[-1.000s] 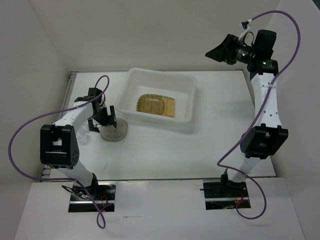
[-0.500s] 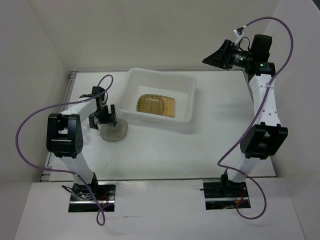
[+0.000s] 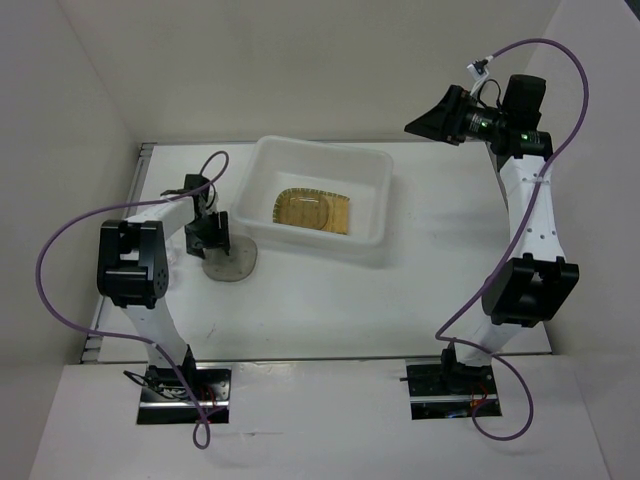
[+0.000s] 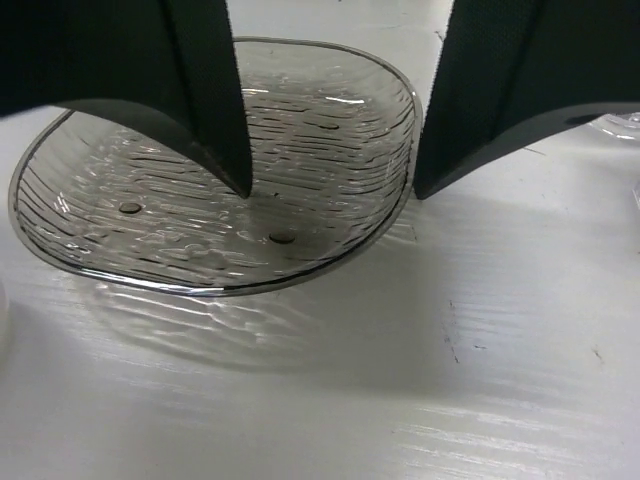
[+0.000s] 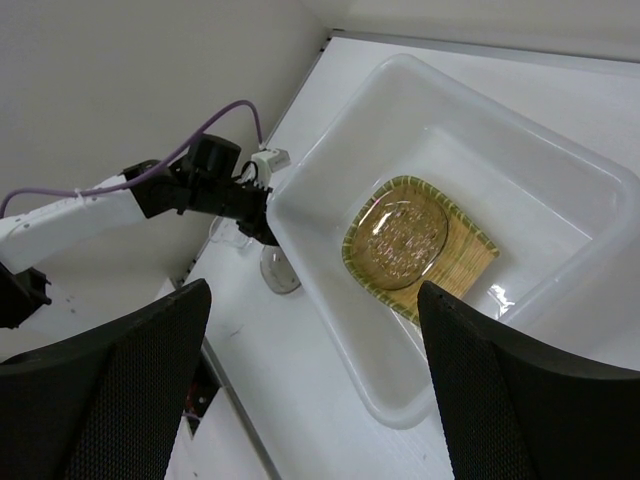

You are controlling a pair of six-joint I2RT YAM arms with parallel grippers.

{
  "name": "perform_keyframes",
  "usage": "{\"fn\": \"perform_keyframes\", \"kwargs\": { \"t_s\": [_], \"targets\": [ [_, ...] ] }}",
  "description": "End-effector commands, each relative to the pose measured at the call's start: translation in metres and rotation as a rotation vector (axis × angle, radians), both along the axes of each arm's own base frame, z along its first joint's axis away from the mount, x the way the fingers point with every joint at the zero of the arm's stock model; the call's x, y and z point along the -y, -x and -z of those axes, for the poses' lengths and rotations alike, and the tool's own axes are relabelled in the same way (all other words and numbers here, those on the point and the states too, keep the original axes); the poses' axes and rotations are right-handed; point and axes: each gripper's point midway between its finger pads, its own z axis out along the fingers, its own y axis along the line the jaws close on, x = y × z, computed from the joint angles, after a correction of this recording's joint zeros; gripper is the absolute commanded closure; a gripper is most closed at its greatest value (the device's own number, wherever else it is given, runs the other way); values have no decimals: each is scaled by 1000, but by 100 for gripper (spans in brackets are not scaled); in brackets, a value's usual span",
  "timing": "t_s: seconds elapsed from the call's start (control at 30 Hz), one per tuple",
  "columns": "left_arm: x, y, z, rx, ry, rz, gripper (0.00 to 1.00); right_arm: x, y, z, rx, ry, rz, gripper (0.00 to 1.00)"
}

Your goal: Place the mixed dishes into the plastic bin

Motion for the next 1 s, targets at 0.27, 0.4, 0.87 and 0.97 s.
{"fn": "perform_keyframes", "kwargs": {
  "t_s": [0.27,0.4,0.87,0.97],
  "targets": [
    [10,1,11,-7,67,34,60,-4,11,-15,61,10,-17,11],
    [10,2,8,-7,85,29,75,-4,11,-12,52,9,-17,10],
    [-6,2,-20,28,88,2,100,-4,13,-8,42,7,-17,9],
    [-19,1,-35,35,62,-29,100,-4,13,-4,31,6,-17,9]
  ]
}}
